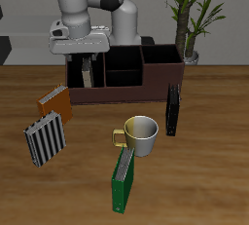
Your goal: Place the yellow book into the back desk caddy's left compartment
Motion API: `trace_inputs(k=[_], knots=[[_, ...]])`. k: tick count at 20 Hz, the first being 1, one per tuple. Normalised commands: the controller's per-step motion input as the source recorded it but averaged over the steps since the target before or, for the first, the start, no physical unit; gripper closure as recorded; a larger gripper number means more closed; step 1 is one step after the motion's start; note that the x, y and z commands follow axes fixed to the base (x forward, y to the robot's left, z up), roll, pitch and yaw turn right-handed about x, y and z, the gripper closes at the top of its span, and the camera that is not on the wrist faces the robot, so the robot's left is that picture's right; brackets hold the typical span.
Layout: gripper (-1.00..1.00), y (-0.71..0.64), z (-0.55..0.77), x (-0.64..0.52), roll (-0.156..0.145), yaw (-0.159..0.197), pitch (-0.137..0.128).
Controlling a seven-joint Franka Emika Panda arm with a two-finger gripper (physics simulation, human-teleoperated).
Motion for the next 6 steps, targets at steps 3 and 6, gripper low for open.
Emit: trace_inputs(k=[3,6], knots=[[-1.0,-0.06,0.19,0.01,-0.002,-0.019,-0.026],[-1.0,-0.02,0.13,0.07,-0.006,0.002,-0.016]])
